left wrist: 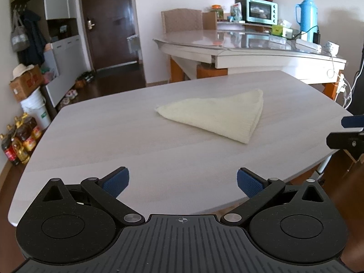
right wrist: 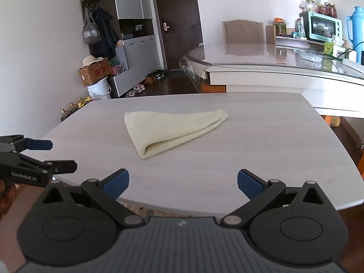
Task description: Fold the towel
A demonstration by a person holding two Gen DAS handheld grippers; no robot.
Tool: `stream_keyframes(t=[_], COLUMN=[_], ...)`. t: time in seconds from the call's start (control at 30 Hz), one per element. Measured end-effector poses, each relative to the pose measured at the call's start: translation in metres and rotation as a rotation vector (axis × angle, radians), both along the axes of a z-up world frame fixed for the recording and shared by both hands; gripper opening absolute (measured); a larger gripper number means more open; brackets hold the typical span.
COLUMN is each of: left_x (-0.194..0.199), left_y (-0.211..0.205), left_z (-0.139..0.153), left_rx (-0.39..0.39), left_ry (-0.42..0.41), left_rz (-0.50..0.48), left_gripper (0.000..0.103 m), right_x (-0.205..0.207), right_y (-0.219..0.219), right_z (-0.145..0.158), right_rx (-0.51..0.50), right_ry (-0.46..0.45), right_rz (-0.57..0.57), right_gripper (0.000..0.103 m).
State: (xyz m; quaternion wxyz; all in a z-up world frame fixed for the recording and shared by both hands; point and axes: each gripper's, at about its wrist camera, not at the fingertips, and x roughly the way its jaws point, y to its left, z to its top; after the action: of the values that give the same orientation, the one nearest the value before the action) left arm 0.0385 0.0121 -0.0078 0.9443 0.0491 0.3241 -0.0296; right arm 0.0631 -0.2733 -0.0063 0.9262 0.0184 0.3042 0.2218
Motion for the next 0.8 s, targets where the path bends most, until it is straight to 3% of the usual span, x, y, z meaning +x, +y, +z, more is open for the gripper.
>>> stream_keyframes(t=[0.4,0.5,0.57,0.6,0.8], left_x=[0.078,0.097,0.11,0.117,0.149], left_y=[0.014,0.013,0.012,0.012,0.006], left_z=[-0.001,-0.005,-0.007,-0.008,-0.02], left_rx=[0.041,0.051,0.058,0.061,0.093], left_ry=[0.005,0.009,0.011,0.013,0.028], left_rz=[0.012,0.002,-0.005,-0.008,-0.026], left_gripper=[0.103,0.103,0.103,0.103,0.103], right_x=[0.099,0.13,0.149,0.158,0.186], right_y=[0.013,0.011,0.011,0.011,0.014], right_z=[-0.008,-0.021,-0.03,-0.035,-0.052], right_rx=[0.056,0.084,0.098,0.106,0.106], right_ry=[0.013,0.047,0.074,0.087,0.107], right_rz=[0.019,0.007,0.003,0.001,-0.018], right_gripper=[0.099,0.092,0.072,0.069,0.062])
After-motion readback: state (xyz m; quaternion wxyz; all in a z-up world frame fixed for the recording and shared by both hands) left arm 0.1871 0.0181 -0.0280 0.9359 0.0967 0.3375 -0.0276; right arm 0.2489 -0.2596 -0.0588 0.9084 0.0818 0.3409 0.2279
